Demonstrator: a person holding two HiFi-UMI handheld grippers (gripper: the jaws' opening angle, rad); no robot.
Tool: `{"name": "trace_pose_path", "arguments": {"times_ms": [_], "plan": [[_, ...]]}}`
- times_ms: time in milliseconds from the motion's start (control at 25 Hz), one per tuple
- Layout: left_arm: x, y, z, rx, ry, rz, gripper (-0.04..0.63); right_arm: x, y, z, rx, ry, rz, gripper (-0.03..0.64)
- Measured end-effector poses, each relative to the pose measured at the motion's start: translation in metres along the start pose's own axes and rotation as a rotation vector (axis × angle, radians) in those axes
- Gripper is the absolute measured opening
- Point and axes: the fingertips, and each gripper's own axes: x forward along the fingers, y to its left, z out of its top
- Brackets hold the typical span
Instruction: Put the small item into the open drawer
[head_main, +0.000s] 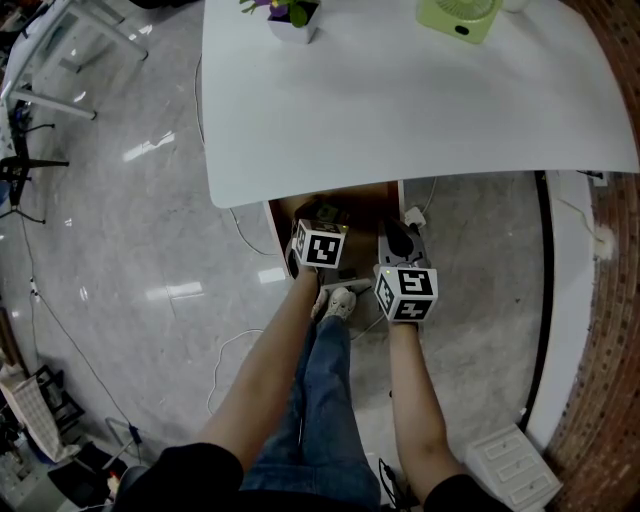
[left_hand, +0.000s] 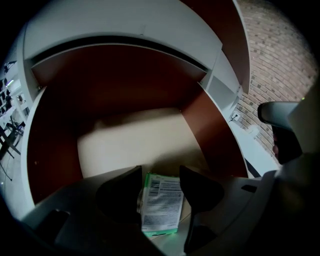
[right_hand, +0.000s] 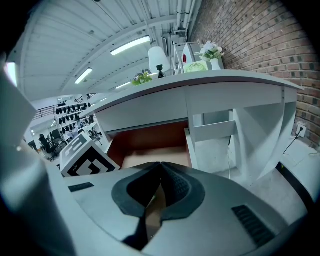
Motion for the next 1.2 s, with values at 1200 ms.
{"name": "trace_pose_path", "arguments": {"times_ms": [1200], "plan": [[-0.336, -0.072, 0.165, 0.234, -0.528, -0.062, 0.023, -0.176, 0.056, 0.172, -0.030, -0.210, -0.071, 0.002]]}}
